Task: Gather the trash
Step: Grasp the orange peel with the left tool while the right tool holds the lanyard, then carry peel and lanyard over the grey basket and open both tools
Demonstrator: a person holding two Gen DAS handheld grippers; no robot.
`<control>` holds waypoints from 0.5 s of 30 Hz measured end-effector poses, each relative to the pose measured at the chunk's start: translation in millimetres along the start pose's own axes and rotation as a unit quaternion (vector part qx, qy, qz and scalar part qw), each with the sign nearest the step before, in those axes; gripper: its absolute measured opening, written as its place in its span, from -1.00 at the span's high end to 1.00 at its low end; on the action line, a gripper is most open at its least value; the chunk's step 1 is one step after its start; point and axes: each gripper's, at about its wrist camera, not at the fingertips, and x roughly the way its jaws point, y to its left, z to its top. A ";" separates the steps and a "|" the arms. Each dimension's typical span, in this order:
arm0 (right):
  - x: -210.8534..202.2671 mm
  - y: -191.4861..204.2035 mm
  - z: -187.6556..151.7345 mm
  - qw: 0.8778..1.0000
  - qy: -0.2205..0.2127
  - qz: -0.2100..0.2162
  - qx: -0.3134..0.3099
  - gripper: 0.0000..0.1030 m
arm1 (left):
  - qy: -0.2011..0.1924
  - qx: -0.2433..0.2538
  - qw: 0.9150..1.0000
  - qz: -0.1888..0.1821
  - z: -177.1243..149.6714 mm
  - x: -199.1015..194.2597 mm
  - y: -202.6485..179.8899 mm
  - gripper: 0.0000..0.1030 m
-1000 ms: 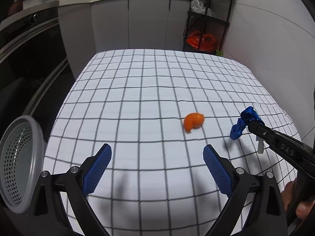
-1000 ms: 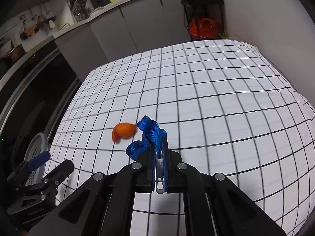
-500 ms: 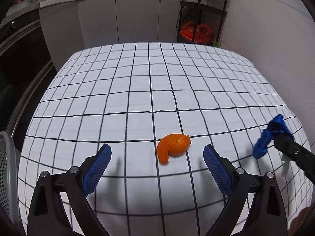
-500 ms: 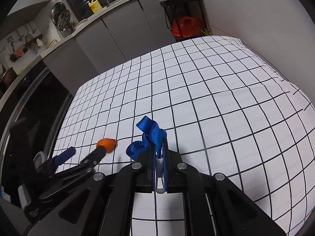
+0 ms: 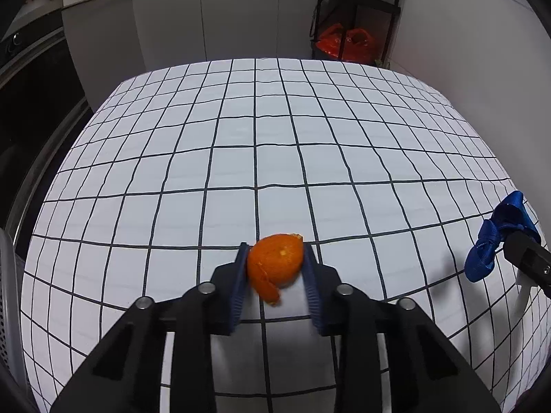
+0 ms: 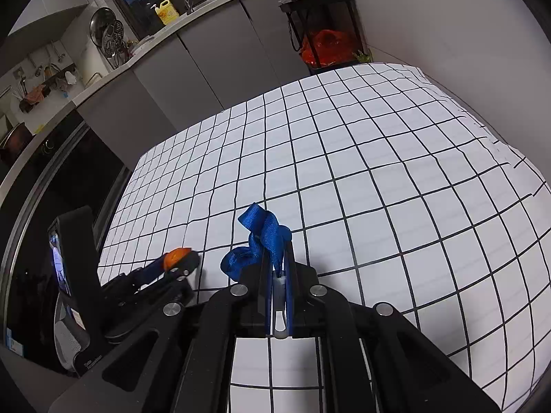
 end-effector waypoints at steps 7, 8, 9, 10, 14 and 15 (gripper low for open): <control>-0.2 4.8 -3.6 1.000 0.005 0.007 -0.007 0.88 | -0.008 -0.003 1.000 0.003 -15.1 -30.0 12.4 0.53; -0.6 6.4 -4.2 1.000 0.005 0.007 -0.009 0.88 | -0.012 -0.003 1.000 0.004 -17.1 -37.5 16.1 0.52; -1.3 8.6 -5.0 1.000 0.004 0.008 -0.012 0.88 | -0.015 -0.003 1.000 0.005 -19.0 -44.2 19.8 0.53; -1.8 10.7 -5.7 1.000 0.004 0.009 -0.014 0.88 | -0.017 -0.004 1.000 0.008 -21.2 -50.6 23.3 0.53; -4.9 22.4 -12.4 0.999 0.007 0.020 -0.025 0.88 | -0.027 -0.013 0.999 0.023 -33.0 -80.2 42.3 0.53; -5.5 25.0 -14.7 0.999 0.011 0.028 -0.025 0.88 | -0.029 -0.015 0.999 0.028 -37.0 -88.2 47.9 0.53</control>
